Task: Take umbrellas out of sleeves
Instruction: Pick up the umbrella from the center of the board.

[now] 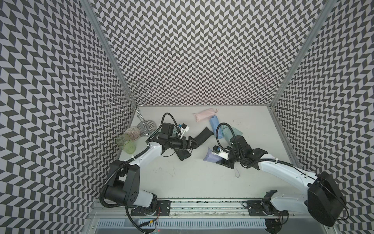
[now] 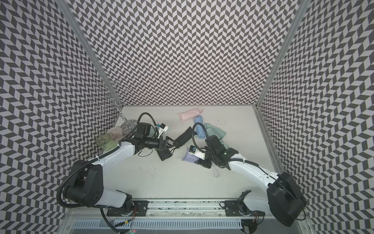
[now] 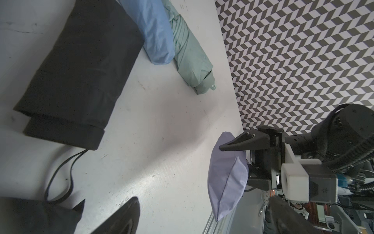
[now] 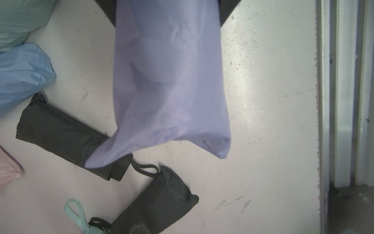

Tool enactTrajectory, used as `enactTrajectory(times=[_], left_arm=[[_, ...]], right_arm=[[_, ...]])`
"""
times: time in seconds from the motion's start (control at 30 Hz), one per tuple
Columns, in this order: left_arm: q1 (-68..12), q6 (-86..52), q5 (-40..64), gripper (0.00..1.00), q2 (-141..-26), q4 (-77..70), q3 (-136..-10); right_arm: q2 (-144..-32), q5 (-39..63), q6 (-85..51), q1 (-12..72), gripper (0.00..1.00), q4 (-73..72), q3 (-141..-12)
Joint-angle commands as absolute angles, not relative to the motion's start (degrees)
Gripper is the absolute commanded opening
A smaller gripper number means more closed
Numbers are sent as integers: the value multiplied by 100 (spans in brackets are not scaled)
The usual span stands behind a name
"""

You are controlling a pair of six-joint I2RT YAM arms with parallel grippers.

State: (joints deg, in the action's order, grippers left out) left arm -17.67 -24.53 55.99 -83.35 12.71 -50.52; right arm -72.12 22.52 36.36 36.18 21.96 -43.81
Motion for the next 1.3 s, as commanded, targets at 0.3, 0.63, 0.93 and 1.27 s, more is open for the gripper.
enactTrajectory(times=[0.3, 0.63, 0.93, 1.27], left_arm=[[-2125, -2575, 6248, 100, -8195, 823, -5446], [-2646, -2126, 6256, 100, -8444, 1470, -5658], [-2759, -2066, 6237, 95, -8688, 1561, -5778], [-2964, -2082, 6398, 86, -8910, 1613, -5918]], right_arm=[[-6748, 3328, 3358, 3608, 49, 1786, -4746], [-6837, 3200, 3156, 3682, 49, 1603, -4935], [-7041, 3166, 3174, 3779, 49, 1583, -5128], [-7213, 3039, 3217, 3822, 49, 1593, -5216]])
